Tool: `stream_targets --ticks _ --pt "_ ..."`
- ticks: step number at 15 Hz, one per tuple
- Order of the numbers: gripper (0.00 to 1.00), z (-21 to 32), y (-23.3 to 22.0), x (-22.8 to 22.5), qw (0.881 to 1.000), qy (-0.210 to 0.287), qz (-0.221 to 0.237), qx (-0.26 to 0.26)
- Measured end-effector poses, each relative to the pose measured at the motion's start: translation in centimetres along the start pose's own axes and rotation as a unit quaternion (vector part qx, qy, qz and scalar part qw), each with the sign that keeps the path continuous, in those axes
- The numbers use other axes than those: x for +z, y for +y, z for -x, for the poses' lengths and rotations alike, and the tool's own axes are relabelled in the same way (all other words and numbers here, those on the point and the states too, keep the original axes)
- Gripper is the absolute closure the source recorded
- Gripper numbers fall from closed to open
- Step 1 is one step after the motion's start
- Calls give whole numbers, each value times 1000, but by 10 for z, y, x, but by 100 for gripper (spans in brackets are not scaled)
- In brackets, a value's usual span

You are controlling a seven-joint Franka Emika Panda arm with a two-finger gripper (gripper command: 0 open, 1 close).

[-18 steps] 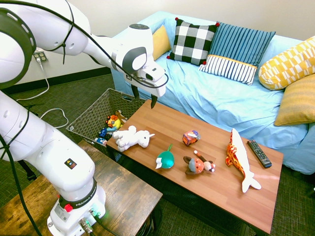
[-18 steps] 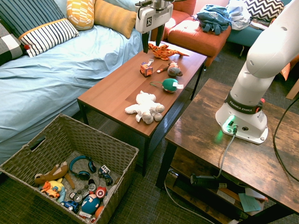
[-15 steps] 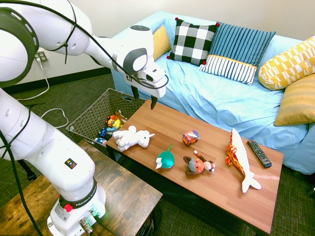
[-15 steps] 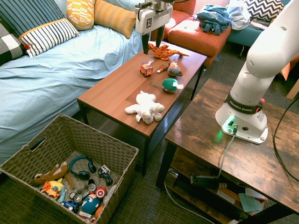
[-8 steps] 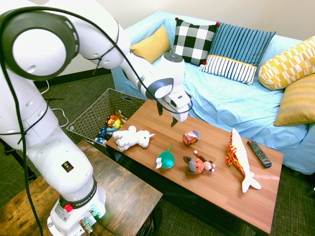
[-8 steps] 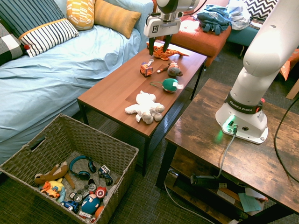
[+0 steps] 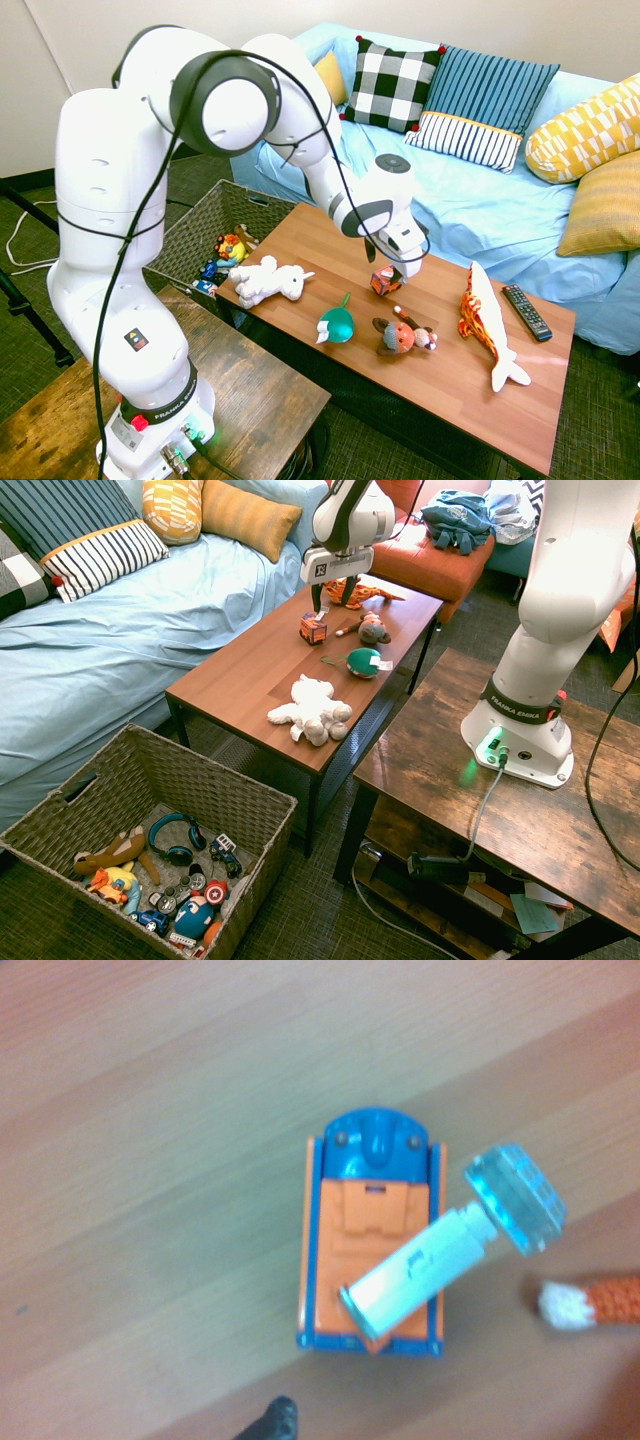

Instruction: Put the toy car in the basket

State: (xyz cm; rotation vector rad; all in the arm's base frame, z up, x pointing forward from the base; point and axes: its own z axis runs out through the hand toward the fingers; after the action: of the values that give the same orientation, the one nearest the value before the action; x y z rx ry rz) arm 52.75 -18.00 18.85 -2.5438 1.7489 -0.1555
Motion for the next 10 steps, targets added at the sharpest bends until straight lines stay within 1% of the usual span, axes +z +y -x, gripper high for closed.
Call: stream_targets --ticks 3,6,7,10 --pt "0 -11 -27 30 1000 -17 -16 -2" --pt "0 -11 -45 54 1000 -23 -3 -11" --pt "100 -5 -49 61 1000 -24 1 -15" --pt "100 0 -51 68 1000 -24 8 -18"
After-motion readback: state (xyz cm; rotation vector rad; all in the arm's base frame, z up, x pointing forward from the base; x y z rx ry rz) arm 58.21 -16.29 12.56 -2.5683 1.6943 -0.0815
